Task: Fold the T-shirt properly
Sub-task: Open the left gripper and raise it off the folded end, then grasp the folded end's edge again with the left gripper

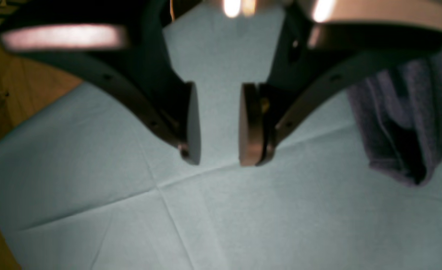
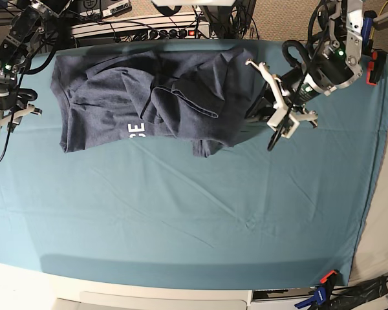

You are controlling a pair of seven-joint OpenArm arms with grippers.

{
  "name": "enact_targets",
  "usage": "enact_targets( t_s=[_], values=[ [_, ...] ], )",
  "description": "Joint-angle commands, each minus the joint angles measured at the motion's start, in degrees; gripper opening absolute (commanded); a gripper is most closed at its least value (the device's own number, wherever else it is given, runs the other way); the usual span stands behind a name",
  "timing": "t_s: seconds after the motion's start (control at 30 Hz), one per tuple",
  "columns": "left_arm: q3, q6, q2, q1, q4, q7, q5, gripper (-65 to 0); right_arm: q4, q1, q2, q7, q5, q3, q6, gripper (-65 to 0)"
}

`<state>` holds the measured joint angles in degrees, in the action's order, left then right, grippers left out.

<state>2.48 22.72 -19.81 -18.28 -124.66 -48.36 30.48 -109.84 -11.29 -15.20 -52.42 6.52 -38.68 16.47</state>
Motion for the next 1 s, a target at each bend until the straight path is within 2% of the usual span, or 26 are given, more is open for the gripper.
enact_targets(
  t_s=[0.0,0.07,0.17,0.23,0.43,0.57,0.73,0.83,0.97],
  values=[
    [0.28,0.17,-0.17,0.13,-0.85,1.57,-0.35,-65.0,-1.05,0.33,-0.98,1.62,0.15,-0.37,-0.24,-46.1],
    [0.28,0.04,-0.17,0.00,-0.81,1.70,-2.36,-65.0,-1.05,0.33,-0.98,1.64,0.35,-0.37,-0.22,-46.1],
    [0.28,-3.85,-0.13,0.02,-0.74,2.16,-6.60,-65.0,-1.05,0.33,-0.98,1.64,1.60,-0.37,-0.20,-46.1],
    [0.28,-4.85,0.24,0.02,-0.20,2.82,-8.57,-65.0,-1.05,0.35,-0.98,1.70,1.64,-0.37,-0.20,-46.1],
    [-0.31,-4.94,2.58,0.04,3.08,2.97,-9.07,-65.0,-1.05,0.33,-0.98,1.73,1.64,-0.37,-0.20,-46.1],
    [-4.68,-4.94,2.86,0.04,3.87,2.97,-9.73,-65.0,-1.05,0.33,-0.98,1.70,1.64,-0.37,-0.20,-46.1],
    [-11.02,-5.03,4.04,0.07,3.89,4.39,-14.53,-65.0,-1.05,0.33,-0.98,1.68,1.62,-0.37,-0.20,-46.1],
    [-13.38,-6.71,4.85,0.24,3.91,5.70,-16.85,-65.0,-1.05,0.33,-0.98,1.68,1.62,-0.37,-0.20,-46.1],
    [-14.75,-6.86,5.40,0.37,3.93,6.95,-20.46,-65.0,-1.05,0.33,-0.98,1.68,1.64,-0.37,-0.20,-46.1]
  ],
)
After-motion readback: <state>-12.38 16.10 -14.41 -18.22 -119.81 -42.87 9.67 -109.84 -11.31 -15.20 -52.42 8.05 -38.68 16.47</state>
